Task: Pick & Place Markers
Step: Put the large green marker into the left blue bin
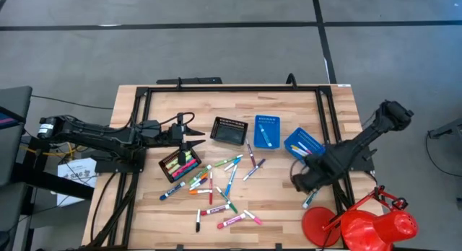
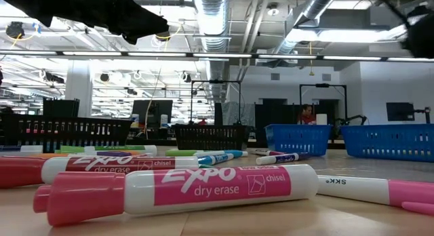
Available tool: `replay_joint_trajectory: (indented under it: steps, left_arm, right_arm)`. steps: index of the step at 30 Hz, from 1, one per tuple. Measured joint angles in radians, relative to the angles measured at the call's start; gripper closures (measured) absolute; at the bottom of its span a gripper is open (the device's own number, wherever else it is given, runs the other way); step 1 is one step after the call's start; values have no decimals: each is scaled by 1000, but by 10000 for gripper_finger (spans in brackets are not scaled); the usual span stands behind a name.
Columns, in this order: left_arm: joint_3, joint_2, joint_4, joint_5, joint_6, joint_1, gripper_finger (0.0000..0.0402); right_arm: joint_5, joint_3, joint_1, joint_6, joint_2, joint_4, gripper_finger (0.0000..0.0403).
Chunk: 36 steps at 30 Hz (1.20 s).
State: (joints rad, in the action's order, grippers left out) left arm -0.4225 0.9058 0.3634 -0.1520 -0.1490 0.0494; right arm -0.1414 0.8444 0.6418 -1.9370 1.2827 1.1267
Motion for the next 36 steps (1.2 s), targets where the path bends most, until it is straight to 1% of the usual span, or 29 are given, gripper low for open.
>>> replay_joint_trajectory:
  steps: [6, 8, 14, 21, 24, 28, 31, 33, 36]
  left_arm:
    - [0, 0, 0, 0, 0, 0, 296]
    - [0, 0, 0, 0, 0, 0, 296]
    - [0, 0, 0, 0, 0, 1, 296]
    - [0, 0, 0, 0, 0, 1, 296]
    - [0, 0, 0, 0, 0, 0, 296]
    - [0, 0, 0, 0, 0, 0, 296]
    - [0, 0, 0, 0, 0, 0, 296]
    - [0, 0, 0, 0, 0, 0, 296]
    - [0, 0, 0, 0, 0, 0, 296]
  right_arm:
    - [9, -59, 174, -317, 0, -133, 228]
    - [9, -89, 214, -351, 1, -171, 229]
    - [17, -165, 227, -347, 76, -323, 234]
    - [25, -170, 219, -342, 192, -366, 237]
    - [34, -166, 218, -303, 230, -372, 253]
    - [120, -165, 214, -242, 242, -382, 294]
    - [177, -169, 201, -213, 220, -392, 325]
    - [219, -170, 185, -170, 205, -397, 337]
    - [361, -172, 149, -107, 192, -397, 344]
